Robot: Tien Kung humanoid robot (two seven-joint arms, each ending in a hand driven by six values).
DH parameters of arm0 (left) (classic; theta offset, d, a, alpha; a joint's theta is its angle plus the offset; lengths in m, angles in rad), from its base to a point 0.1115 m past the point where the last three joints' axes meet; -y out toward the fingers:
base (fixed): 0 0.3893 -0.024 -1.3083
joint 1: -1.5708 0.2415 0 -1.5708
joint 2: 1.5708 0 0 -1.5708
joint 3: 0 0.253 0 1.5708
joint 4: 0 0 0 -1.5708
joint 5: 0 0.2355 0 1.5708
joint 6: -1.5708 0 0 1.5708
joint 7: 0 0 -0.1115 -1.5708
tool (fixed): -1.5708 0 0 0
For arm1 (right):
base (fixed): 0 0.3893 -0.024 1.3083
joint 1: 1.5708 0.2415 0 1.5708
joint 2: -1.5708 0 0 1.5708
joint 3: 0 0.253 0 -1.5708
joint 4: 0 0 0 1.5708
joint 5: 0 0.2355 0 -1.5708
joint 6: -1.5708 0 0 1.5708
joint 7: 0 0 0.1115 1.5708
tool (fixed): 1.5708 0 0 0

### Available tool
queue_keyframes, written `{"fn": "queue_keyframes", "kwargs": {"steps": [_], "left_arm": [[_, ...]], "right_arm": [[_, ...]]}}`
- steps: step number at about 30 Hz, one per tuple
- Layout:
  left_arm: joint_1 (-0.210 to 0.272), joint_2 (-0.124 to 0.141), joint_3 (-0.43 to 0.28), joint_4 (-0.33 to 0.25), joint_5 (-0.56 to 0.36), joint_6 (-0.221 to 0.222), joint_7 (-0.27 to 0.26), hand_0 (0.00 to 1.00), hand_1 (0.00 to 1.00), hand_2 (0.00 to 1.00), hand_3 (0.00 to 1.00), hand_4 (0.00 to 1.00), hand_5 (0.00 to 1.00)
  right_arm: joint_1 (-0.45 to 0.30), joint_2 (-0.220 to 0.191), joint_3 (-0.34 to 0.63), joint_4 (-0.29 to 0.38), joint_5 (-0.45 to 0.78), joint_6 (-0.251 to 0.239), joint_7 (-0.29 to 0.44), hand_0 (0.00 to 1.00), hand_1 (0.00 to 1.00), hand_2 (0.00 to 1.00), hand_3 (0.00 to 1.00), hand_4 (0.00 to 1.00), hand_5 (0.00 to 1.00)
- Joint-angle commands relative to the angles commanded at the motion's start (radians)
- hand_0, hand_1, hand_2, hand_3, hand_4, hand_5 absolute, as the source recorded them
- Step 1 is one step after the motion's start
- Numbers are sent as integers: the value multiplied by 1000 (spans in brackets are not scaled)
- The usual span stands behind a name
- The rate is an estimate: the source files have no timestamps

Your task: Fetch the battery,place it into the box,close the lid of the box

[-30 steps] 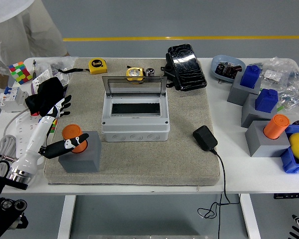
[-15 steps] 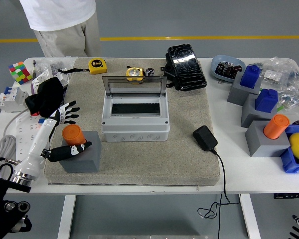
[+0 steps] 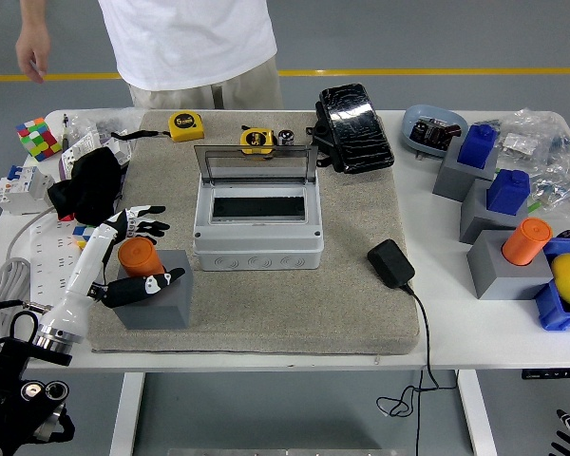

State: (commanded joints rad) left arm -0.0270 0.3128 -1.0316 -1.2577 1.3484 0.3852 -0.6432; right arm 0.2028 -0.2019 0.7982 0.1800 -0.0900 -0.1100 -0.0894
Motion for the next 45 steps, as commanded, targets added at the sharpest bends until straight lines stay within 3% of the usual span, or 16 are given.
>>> {"fn": "queue_keyframes", "kwargs": {"steps": [1, 6, 7, 12, 13, 18, 19, 24, 25, 30, 31, 45], "left_arm": [[-1, -1, 3, 1, -7, -2, -2, 345, 432, 500, 709, 998, 2], [-3, -3, 10, 2, -19, -8, -2, 345, 432, 500, 709, 998, 2], [-5, -3, 12, 3, -22, -10, -2, 241, 365, 445, 650, 998, 2], [-9, -5, 18, 7, -31, -6, -2, 241, 365, 445, 650, 998, 2], [-10, -5, 18, 7, -33, -5, -2, 168, 306, 409, 544, 998, 2], [-17, -8, 19, 12, -41, 7, -2, 168, 306, 409, 544, 998, 2], [-19, -10, 21, 14, -44, 11, -2, 89, 203, 368, 513, 998, 2], [-29, -16, 33, 27, -52, 22, -2, 89, 203, 368, 513, 998, 2], [-31, -18, 34, 30, -53, 23, -2, 56, 125, 299, 458, 998, 2], [-39, -26, 39, 34, -55, 28, -2, 56, 125, 299, 458, 998, 2], [-40, -26, 40, 32, -55, 29, -2, 44, 86, 246, 374, 990, 2], [-54, -15, 42, -17, -45, 48, -2, 39, 70, 219, 346, 998, 2]], "right_arm": [[0, 0, 0, 0, 0, 0, 0, 625, 682, 659, 545, 917, 495], [-1, 0, 0, 0, 1, 1, 0, 625, 682, 659, 545, 917, 495], [0, 0, 0, 0, 0, 1, 0, 625, 682, 659, 545, 917, 495], [1, 0, 0, 0, 2, 1, 1, 625, 682, 659, 545, 917, 495], [1, 0, 1, 0, 2, 2, 0, 625, 682, 659, 545, 916, 494], [2, 0, 0, 0, 4, 2, 0, 625, 682, 659, 545, 916, 494], [2, 0, -1, 0, 4, 2, 0, 625, 682, 659, 545, 915, 494], [1, 1, -4, 0, 7, 2, 0, 625, 682, 659, 545, 915, 494], [1, 1, -4, 0, 7, 2, 1, 623, 681, 659, 545, 915, 493], [0, 2, -6, 0, 6, 2, 0, 623, 681, 659, 545, 915, 493], [1, 3, -6, 0, 5, 2, 0, 625, 681, 657, 544, 915, 493], [2, 4, -10, 0, 2, 1, -1, 625, 681, 657, 544, 914, 492]]}}
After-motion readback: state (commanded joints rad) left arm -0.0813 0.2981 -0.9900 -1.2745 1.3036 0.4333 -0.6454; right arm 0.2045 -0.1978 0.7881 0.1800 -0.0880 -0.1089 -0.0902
